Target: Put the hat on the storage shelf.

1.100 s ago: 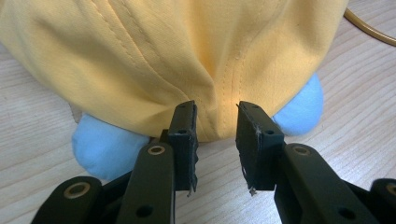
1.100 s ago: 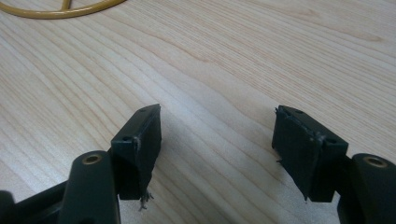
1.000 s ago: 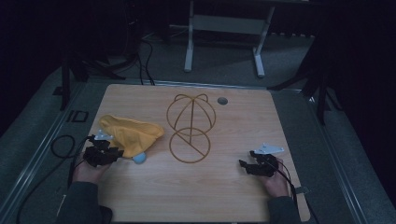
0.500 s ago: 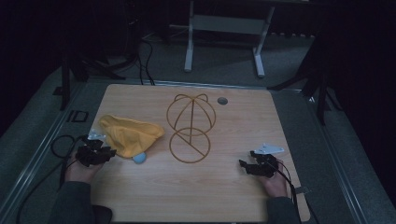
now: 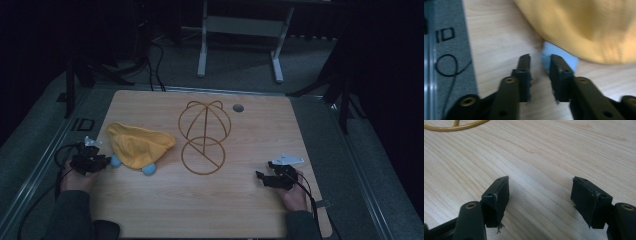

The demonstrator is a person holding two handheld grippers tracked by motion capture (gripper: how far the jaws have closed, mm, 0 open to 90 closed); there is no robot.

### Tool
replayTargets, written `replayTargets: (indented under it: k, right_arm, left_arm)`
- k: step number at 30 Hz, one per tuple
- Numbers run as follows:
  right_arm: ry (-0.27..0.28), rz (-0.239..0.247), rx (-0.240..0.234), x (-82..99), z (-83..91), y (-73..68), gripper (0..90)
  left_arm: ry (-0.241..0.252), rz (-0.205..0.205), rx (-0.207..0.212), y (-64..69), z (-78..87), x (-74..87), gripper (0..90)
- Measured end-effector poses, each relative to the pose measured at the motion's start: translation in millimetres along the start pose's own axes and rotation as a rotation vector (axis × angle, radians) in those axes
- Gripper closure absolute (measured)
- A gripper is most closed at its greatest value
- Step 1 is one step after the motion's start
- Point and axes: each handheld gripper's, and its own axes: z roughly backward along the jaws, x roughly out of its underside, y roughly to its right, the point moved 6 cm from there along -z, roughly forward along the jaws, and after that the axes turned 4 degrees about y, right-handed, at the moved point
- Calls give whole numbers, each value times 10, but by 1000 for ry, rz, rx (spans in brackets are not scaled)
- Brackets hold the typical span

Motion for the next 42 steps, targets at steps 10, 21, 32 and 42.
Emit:
replayTargets:
  k: [10, 21, 32, 42]
  right_arm:
    - [1, -1, 1, -1, -1, 0, 304]
    - [1, -2, 2, -1, -2, 0, 303]
    - [0, -3, 3, -1, -3, -2, 302]
    - [-1, -4, 3, -1, -2, -4, 299]
  left_arm:
    - [-39, -40, -13, 44, -131, -53, 897]
    - [-26, -199, 101, 522, -3, 64, 850]
    - [42, -366, 179, 898, 188, -116, 710]
    - [-54, -432, 220, 909, -25, -30, 555]
